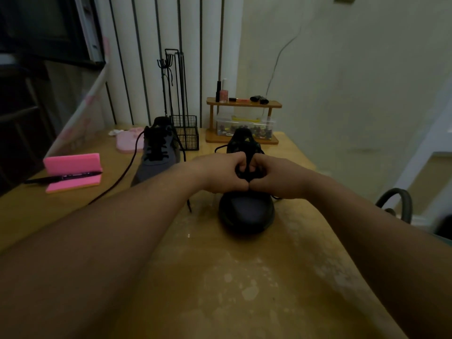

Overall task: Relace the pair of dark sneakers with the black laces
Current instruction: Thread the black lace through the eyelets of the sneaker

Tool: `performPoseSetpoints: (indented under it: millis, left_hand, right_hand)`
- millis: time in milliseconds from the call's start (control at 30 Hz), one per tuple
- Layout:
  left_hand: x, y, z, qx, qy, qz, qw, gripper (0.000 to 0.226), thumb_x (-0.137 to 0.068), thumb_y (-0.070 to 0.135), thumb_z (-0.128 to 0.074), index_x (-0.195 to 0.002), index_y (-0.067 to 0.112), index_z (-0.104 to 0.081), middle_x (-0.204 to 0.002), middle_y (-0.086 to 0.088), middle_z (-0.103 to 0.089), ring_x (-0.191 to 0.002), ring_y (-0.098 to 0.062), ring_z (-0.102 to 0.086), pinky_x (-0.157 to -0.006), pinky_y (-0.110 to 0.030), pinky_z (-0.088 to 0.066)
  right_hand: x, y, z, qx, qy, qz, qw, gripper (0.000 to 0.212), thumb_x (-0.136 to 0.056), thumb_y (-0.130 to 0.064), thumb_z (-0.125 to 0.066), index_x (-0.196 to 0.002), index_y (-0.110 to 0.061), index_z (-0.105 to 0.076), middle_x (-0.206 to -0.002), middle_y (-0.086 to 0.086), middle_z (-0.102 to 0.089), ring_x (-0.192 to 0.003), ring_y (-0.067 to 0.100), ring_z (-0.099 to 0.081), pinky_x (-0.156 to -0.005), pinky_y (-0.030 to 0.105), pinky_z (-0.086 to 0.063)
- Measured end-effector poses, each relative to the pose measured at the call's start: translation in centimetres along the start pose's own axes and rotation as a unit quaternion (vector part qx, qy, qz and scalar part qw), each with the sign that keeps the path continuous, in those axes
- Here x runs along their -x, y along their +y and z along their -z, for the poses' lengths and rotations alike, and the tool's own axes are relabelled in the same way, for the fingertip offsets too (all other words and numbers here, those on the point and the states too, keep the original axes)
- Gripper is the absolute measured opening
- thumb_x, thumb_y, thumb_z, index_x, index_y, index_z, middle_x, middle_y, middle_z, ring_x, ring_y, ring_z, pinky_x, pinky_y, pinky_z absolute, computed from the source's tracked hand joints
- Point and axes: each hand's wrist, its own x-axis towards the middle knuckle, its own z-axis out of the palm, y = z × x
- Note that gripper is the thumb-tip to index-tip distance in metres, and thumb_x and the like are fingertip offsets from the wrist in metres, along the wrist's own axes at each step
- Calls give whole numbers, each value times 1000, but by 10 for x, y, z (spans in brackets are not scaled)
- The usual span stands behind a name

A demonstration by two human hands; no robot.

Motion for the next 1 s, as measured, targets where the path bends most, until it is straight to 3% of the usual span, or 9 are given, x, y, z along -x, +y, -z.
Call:
performPoseSetpoints:
  millis: [100, 200, 333, 400, 467, 533, 633, 733, 1000]
  left_hand:
    - [4, 1, 1, -3, 10, 20, 1000, 34, -87, 56, -69, -104, 36, -48, -96, 3, -63, -81, -19, -65, -75, -46, -61]
    - [8, 0, -2, -8, 26, 10, 1000, 32, -88, 56, -69, -104, 39, -47, -95, 6, -61, -82, -17, -62, -71, -43, -58]
    - [21, -15, -17, 168, 89, -22, 982, 33, -99, 48, -64, -126, 38, -47, -93, 2, -61, -81, -16, -62, -66, -35, -51]
    - [21, -25, -31, 268, 180, 25, 946, 31, -101, 54, -59, -119, 31, -49, -92, -6, -63, -81, -21, -64, -73, -44, -56]
    - [12, -28, -42, 296, 221, 92, 925, 40, -99, 63, -54, -104, 23, -51, -93, -5, -64, -85, -25, -65, -79, -50, -59]
    - [-1, -22, -45, 286, 228, 130, 922, 47, -97, 68, -53, -97, 21, -51, -91, -3, -63, -84, -23, -64, -74, -44, -55]
    - [-17, -11, -35, 250, 236, 153, 927, 47, -96, 68, -53, -94, 22, -48, -88, -2, -60, -79, -22, -60, -63, -37, -45]
    - [-25, -5, -31, 193, 240, 165, 937, 40, -98, 63, -51, -97, 23, -47, -89, 1, -60, -77, -21, -58, -58, -34, -37]
    - [-21, 5, -42, 122, 261, 177, 941, 42, -105, 57, -39, -119, 17, -43, -99, -2, -55, -84, -29, -53, -70, -39, -42]
  right_hand:
    - [4, -3, 3, -18, 0, -8, 1000, 27, -91, -37, -71, -110, -25, -55, -96, -3, -60, -80, 13, -57, -63, 29, -43]
    - [7, -1, 2, -51, 3, -6, 999, 24, -93, -32, -71, -112, -24, -57, -96, -2, -61, -78, 13, -57, -64, 28, -44]
    - [23, 17, 2, -168, 15, 7, 986, 26, -100, -38, -66, -124, -35, -57, -100, 3, -67, -87, 18, -67, -74, 36, -56]
    - [25, 26, -5, -246, 81, -20, 966, 23, -103, -41, -62, -123, -31, -58, -101, 5, -70, -93, 20, -70, -84, 42, -59]
    - [16, 29, -18, -243, 151, -80, 955, 27, -102, -48, -60, -112, -23, -59, -100, 4, -69, -93, 22, -69, -85, 47, -60]
    - [1, 25, -28, -208, 187, -121, 953, 40, -99, -59, -59, -102, -19, -56, -95, 3, -67, -88, 21, -65, -78, 47, -58]
    - [-17, 14, -26, -132, 211, -139, 958, 51, -96, -69, -53, -96, -18, -52, -88, 2, -62, -78, 19, -59, -61, 38, -42]
    - [-26, 9, -25, -56, 216, -144, 964, 46, -96, -65, -49, -91, -20, -49, -83, 1, -59, -72, 20, -56, -55, 34, -33]
    - [-22, 8, -40, -47, 253, -131, 958, 38, -102, -56, -43, -99, -18, -46, -86, 2, -58, -72, 24, -56, -58, 36, -37]
